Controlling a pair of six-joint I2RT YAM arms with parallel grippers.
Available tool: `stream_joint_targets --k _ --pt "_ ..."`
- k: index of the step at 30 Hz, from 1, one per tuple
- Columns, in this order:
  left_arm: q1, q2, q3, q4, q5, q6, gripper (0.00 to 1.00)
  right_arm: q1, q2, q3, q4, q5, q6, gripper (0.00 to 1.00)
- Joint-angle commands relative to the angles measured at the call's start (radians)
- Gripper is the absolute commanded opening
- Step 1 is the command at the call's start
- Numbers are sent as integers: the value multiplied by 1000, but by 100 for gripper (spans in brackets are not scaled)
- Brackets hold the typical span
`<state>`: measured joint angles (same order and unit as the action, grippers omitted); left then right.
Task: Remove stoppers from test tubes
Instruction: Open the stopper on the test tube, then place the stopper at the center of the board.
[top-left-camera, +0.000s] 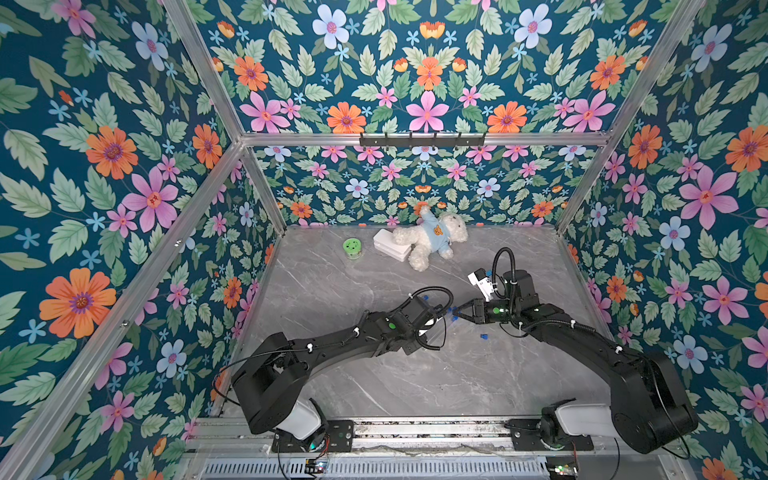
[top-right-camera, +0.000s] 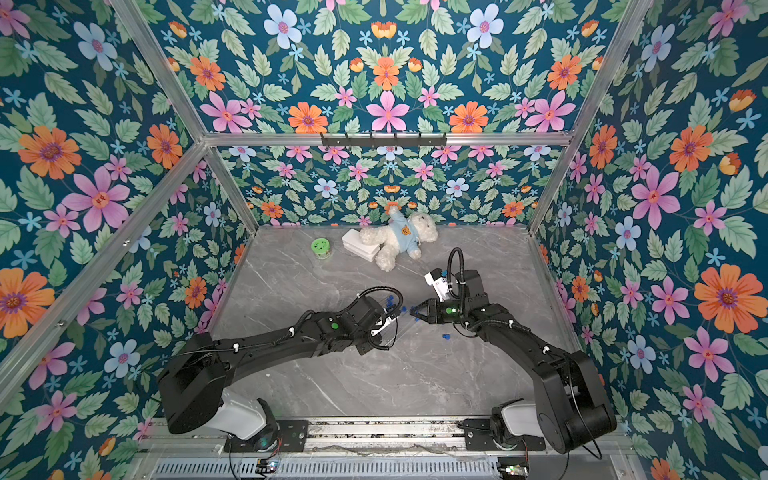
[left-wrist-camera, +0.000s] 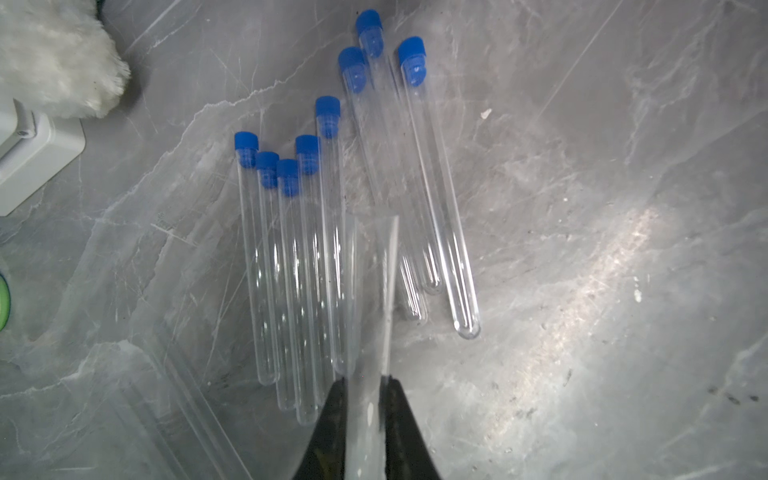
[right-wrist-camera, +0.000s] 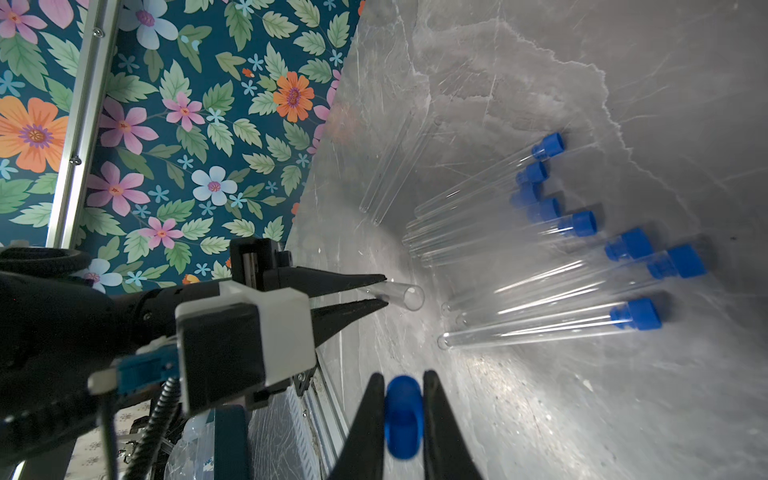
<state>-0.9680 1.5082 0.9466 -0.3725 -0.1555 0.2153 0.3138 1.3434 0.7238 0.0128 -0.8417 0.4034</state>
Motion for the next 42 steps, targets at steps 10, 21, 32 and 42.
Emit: stream_joint_targets --k 10,21,32,42 --pt "80 -50 27 -37 -48 -80 0 -109 -1 -12 -98 182 8 0" --pt "212 45 121 -97 -92 -178 0 -142 137 43 -147 330 -24 0" --pt "284 118 138 -98 -82 -215 0 -161 304 128 -154 319 -11 5" --pt "301 157 137 -75 -63 -215 0 -171 356 119 -145 326 -1 13"
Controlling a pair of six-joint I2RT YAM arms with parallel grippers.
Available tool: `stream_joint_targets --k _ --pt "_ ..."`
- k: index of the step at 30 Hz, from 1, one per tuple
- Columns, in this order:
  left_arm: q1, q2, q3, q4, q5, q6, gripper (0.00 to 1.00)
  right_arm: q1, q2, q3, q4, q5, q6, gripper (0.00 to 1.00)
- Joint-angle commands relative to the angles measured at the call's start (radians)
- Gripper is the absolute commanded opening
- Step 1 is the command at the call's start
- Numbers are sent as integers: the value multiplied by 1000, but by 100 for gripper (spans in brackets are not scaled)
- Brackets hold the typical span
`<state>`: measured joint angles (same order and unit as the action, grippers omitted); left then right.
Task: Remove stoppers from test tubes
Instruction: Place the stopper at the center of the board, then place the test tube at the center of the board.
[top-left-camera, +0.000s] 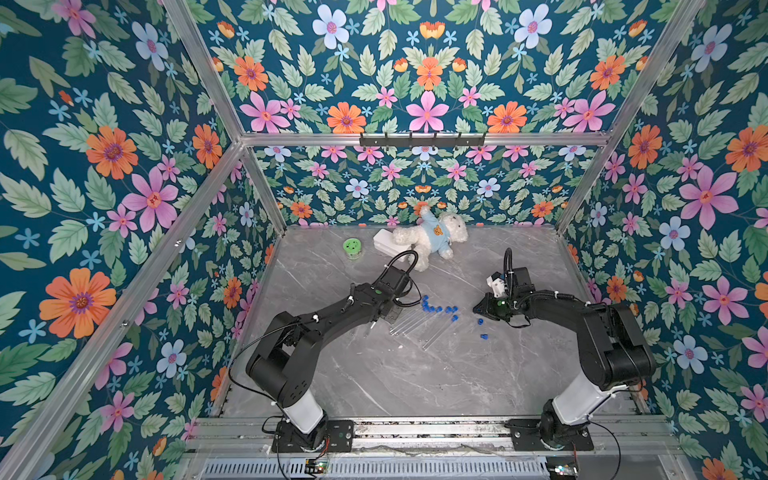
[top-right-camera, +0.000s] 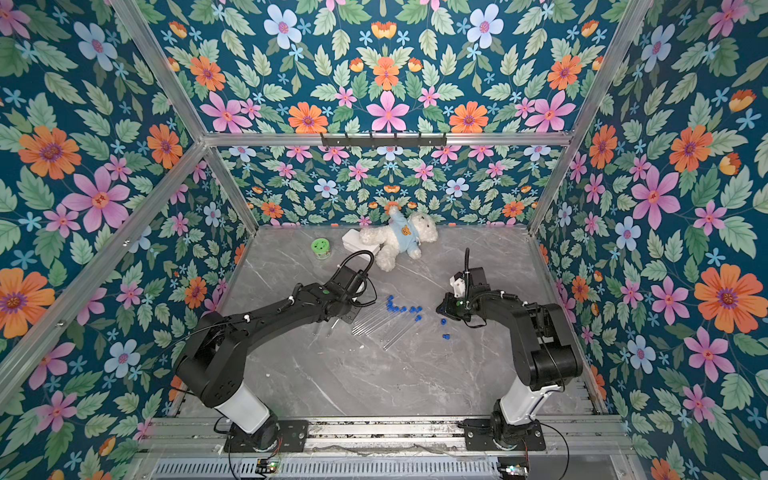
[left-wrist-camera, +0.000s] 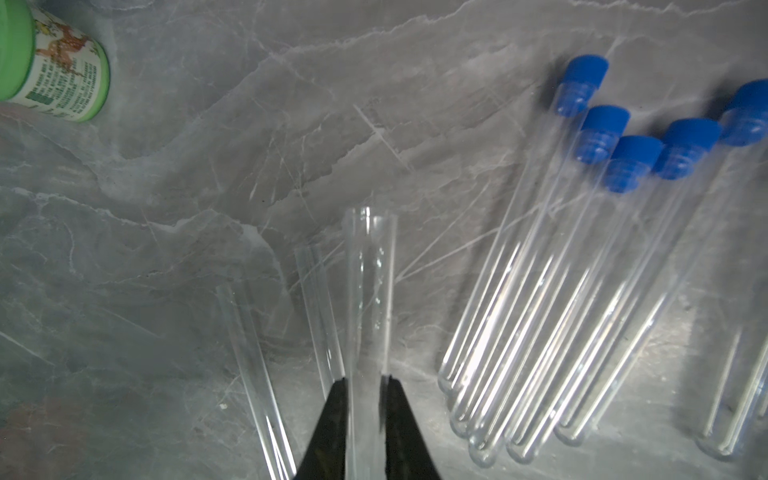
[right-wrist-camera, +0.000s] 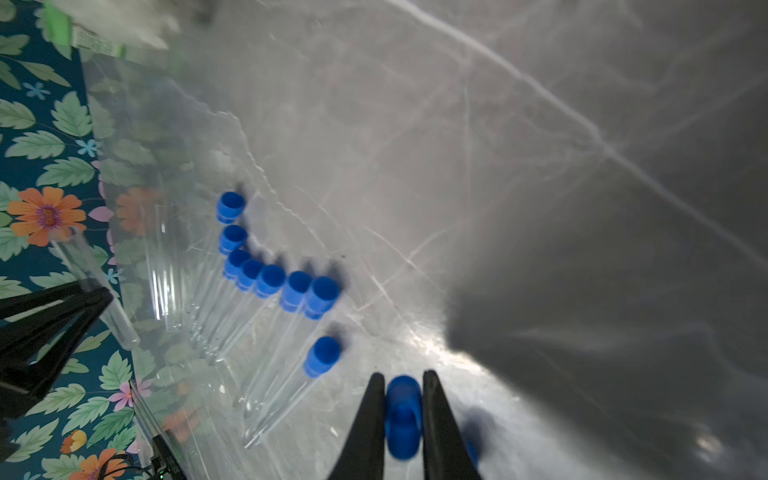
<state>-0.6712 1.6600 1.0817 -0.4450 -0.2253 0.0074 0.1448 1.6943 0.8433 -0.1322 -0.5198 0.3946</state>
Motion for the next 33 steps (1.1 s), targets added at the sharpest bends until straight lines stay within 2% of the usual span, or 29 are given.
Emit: stream_joint_targets --k 1,7,22,33 --pt "5 8 0 0 7 -7 0 -2 7 -2 0 6 7 14" --pt "19 27 4 0 13 -11 0 -8 16 -7 9 3 13 18" --pt "27 70 25 -21 18 -37 0 -11 -27 -31 23 13 26 41" --pt "27 101 30 -26 23 -64 0 -11 -148 -55 5 56 14 67"
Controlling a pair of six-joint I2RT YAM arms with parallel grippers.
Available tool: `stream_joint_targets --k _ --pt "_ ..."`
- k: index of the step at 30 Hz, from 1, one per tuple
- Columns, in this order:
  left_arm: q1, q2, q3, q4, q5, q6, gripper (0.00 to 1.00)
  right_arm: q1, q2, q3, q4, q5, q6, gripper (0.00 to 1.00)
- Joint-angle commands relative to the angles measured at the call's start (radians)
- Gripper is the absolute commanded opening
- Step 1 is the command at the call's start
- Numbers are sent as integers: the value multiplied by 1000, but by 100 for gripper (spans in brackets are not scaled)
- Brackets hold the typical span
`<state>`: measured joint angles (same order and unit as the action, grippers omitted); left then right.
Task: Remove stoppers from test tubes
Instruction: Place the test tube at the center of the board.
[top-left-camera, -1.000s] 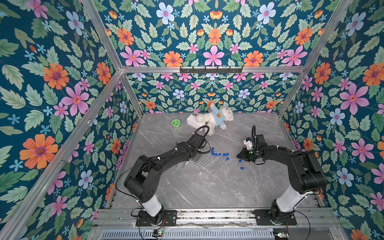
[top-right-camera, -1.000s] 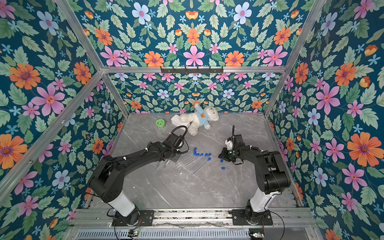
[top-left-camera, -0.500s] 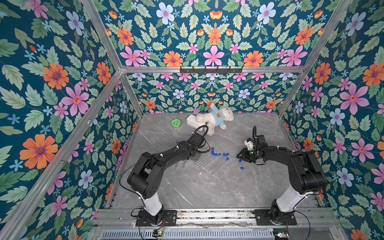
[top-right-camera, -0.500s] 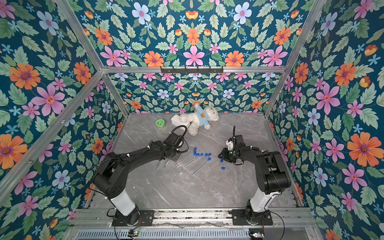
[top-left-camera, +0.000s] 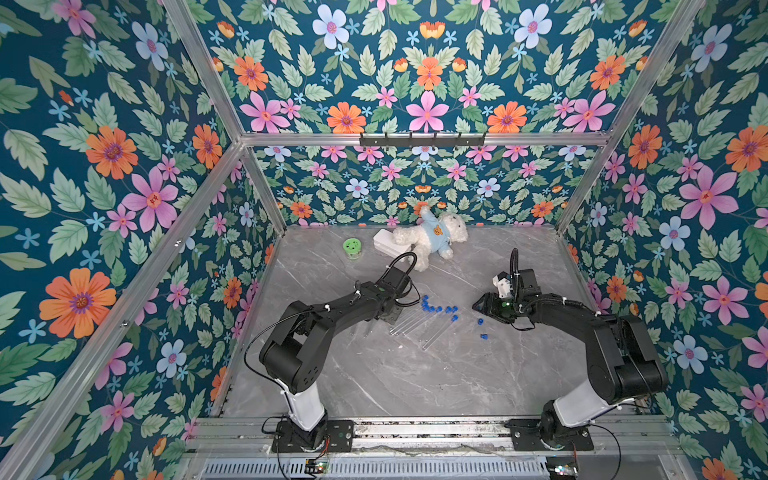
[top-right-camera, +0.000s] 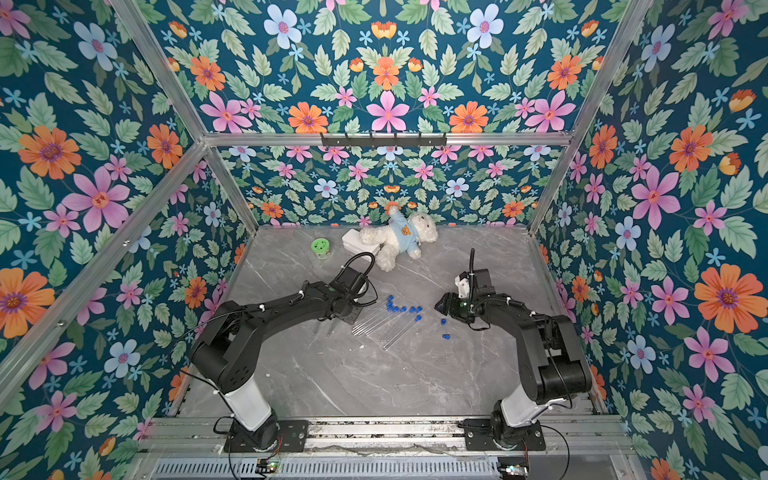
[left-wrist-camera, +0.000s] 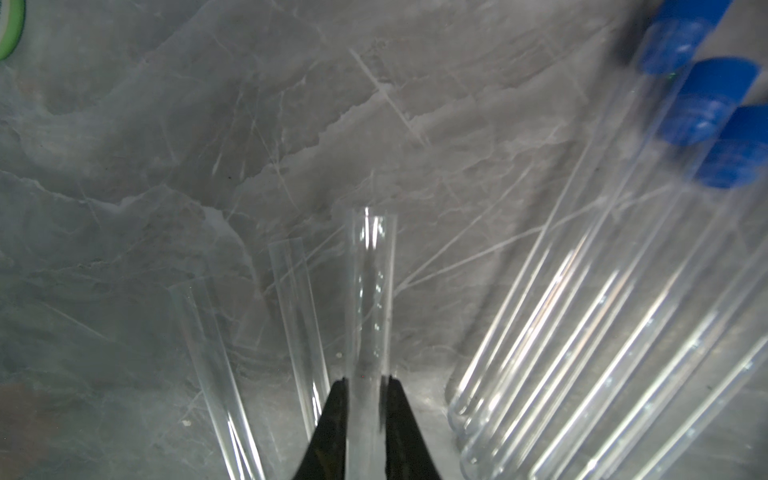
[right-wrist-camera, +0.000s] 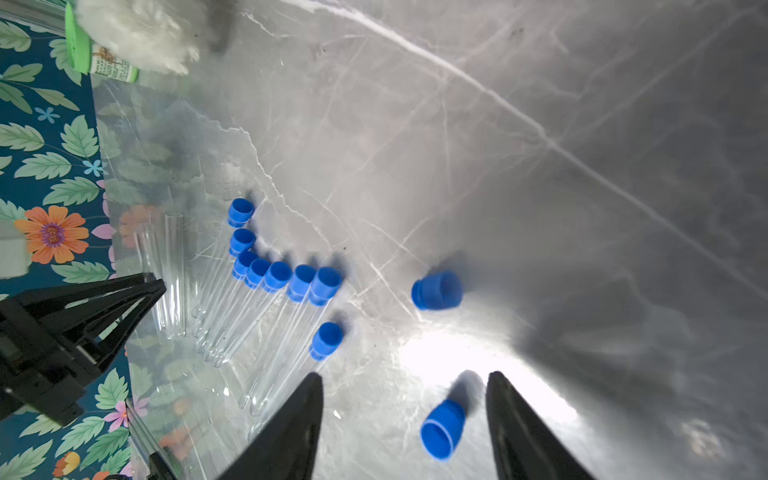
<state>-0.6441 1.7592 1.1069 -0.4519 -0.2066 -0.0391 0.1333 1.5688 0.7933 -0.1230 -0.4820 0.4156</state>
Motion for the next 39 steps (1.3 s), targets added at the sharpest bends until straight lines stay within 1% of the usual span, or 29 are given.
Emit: stream_joint_targets --k 1,8,12,17,21,26,28,35,39 --pt "0 4 5 -19 4 -18 0 1 -36 -10 -5 23 -6 68" --pt "0 25 4 -18 0 -25 1 2 -148 -46 -7 67 -15 70" --pt "0 34 -2 -9 0 -31 6 2 -266 -121 104 68 2 73" --pt "0 42 -5 -7 -11 -31 12 3 -378 -167 142 98 3 76" --pt "0 43 -13 1 -13 -31 20 2 -388 -175 151 86 7 77" --pt "0 39 -18 6 -8 -32 26 2 -377 -180 161 66 13 77" --pt "0 37 -15 3 -6 -35 29 2 -380 -180 160 66 13 77" --pt "0 -3 12 -24 13 -41 30 2 -393 -183 154 67 10 77" --pt "-13 -32 27 -33 35 -25 31 2 -367 -177 157 18 15 77"
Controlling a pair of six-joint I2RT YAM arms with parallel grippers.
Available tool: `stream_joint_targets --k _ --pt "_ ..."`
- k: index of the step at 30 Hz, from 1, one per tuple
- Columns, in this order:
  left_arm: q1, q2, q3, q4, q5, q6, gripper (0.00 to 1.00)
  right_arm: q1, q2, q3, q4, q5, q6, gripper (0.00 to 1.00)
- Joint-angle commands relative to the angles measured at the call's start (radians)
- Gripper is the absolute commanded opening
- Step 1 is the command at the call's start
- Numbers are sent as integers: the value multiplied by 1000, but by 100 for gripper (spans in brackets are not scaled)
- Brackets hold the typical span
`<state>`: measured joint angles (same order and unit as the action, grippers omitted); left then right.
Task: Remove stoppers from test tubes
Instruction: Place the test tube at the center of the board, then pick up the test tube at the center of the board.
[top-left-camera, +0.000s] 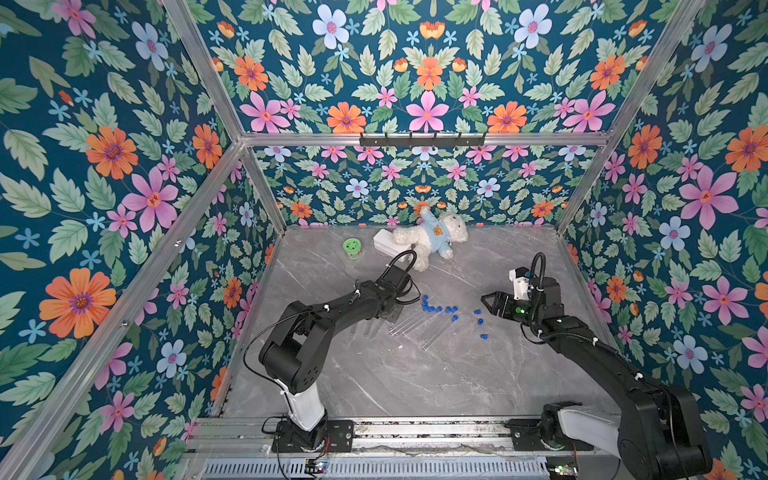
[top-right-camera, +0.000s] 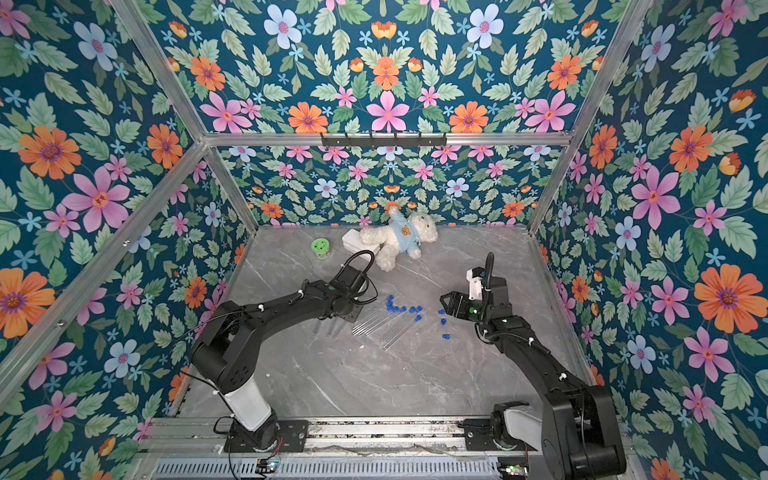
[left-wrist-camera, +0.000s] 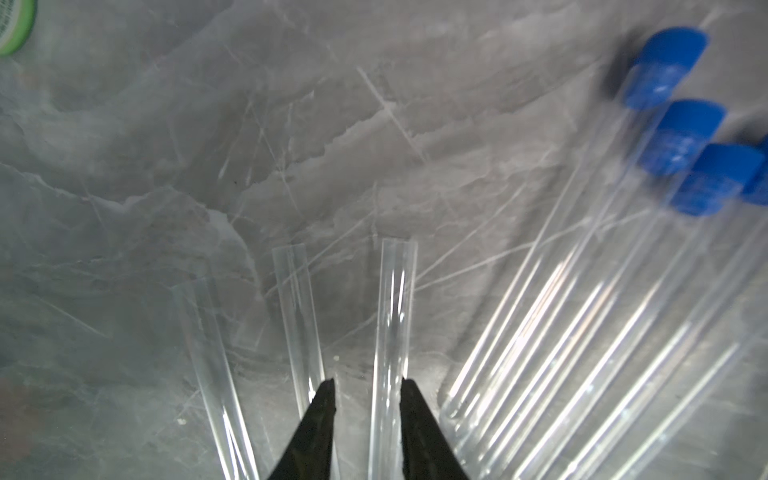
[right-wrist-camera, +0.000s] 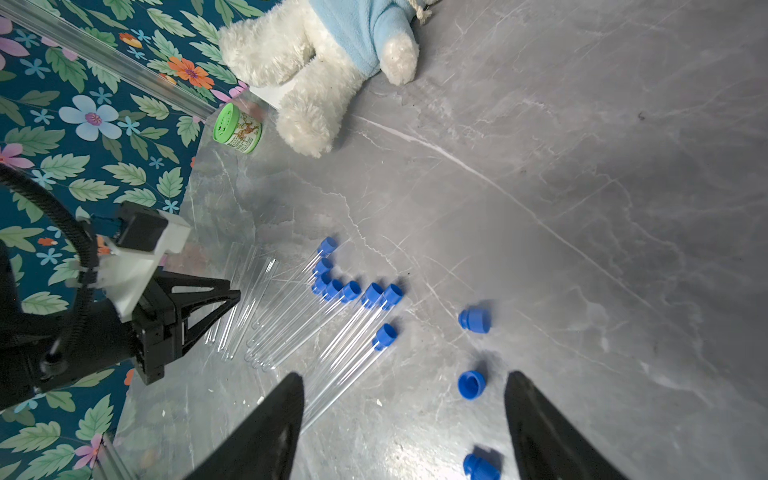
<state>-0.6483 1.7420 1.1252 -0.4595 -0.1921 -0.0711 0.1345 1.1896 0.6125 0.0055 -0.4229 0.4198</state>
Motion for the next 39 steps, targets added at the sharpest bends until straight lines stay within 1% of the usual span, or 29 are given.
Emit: stream_joint_targets --k 1,4,7,10,13,20,29,39 --pt "-17 -21 8 -20 27 16 31 1 16 4 34 -59 11 77" --pt "-47 -21 19 -10 48 37 32 2 29 -3 70 -133 6 78" --pt "-64 -2 40 -2 62 49 32 3 24 -37 155 -214 15 84" --pt "-77 30 64 4 90 59 32 3 32 -45 168 -236 27 85" --pt "-83 74 99 -4 78 70 32 5 57 -40 160 -261 27 85" --pt "-82 144 150 -5 66 91 32 22 68 -56 233 -332 26 87" --pt "-75 196 174 2 61 105 31 27 113 -41 238 -356 40 87" --pt "-69 248 199 7 66 122 32 27 114 -31 226 -352 37 87"
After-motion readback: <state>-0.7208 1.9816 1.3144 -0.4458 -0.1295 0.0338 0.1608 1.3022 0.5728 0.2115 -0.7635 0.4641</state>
